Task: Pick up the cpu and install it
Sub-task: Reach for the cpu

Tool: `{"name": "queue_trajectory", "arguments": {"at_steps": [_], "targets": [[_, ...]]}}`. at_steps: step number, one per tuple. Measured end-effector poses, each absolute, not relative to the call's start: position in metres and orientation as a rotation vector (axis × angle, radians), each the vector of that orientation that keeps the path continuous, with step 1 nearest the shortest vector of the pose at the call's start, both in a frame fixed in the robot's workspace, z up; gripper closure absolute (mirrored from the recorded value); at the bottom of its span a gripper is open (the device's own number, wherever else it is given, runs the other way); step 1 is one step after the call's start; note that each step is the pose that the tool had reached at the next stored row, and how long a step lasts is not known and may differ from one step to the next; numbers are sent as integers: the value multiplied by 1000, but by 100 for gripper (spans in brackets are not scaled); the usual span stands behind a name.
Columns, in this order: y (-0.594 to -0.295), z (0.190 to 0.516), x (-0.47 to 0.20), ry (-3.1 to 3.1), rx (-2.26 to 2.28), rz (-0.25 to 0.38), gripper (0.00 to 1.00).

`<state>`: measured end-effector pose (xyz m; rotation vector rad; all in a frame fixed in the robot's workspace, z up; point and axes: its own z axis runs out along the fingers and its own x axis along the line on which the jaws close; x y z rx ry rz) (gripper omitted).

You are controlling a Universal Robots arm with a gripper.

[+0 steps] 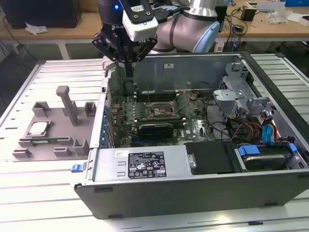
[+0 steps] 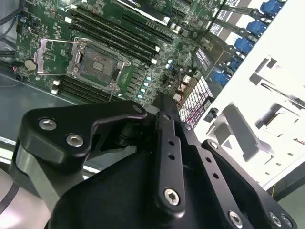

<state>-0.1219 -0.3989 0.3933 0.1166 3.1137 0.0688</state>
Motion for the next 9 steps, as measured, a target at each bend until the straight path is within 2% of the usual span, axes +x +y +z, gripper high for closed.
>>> {"name": "queue_trajectory", "arguments": {"at_steps": [9], "targets": [[-399, 393, -123, 3114, 117, 69, 89]]}}
